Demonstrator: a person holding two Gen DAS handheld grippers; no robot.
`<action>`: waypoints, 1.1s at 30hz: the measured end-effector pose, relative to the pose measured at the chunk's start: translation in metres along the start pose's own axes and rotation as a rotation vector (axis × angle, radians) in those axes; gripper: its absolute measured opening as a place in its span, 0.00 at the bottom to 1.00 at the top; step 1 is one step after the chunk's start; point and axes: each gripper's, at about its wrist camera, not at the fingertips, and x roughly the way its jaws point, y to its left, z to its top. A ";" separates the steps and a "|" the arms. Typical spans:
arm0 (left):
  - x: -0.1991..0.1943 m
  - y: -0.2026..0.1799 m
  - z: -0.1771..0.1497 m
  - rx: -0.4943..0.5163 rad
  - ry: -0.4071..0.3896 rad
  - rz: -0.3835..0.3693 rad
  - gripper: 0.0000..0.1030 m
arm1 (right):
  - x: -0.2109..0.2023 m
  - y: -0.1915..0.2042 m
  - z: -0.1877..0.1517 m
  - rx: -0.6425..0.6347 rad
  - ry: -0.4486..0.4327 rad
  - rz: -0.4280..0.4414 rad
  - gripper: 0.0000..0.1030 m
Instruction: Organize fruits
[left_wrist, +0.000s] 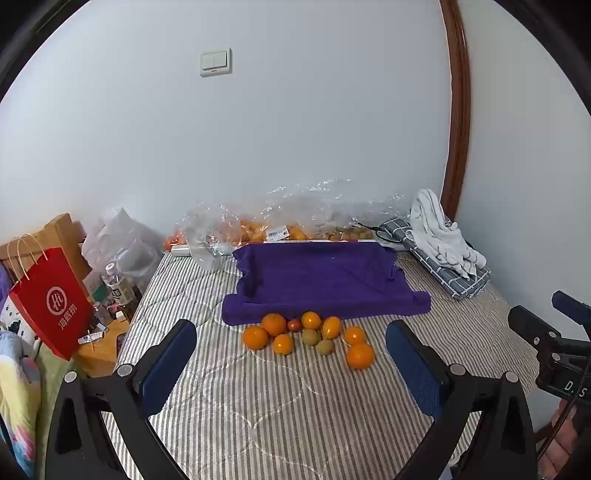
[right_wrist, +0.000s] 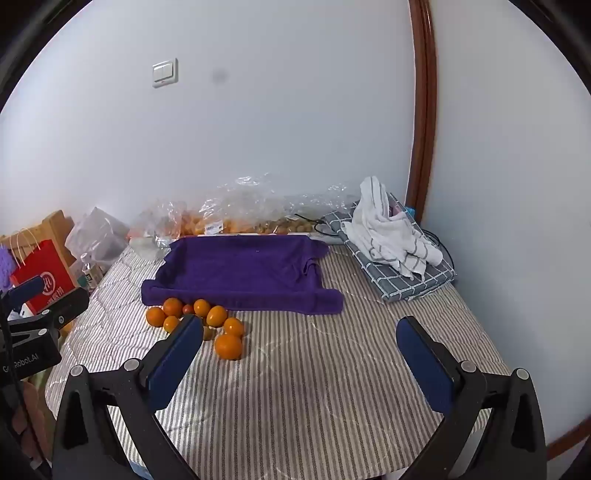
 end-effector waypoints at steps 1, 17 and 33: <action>0.000 0.000 0.000 0.000 -0.003 0.003 1.00 | 0.000 0.000 0.000 -0.004 0.000 -0.001 1.00; 0.009 0.007 -0.005 -0.034 0.016 0.000 1.00 | -0.003 0.000 0.002 -0.014 -0.004 -0.021 1.00; 0.010 0.008 -0.007 -0.040 0.020 -0.005 1.00 | -0.002 0.001 0.000 -0.022 -0.008 -0.023 1.00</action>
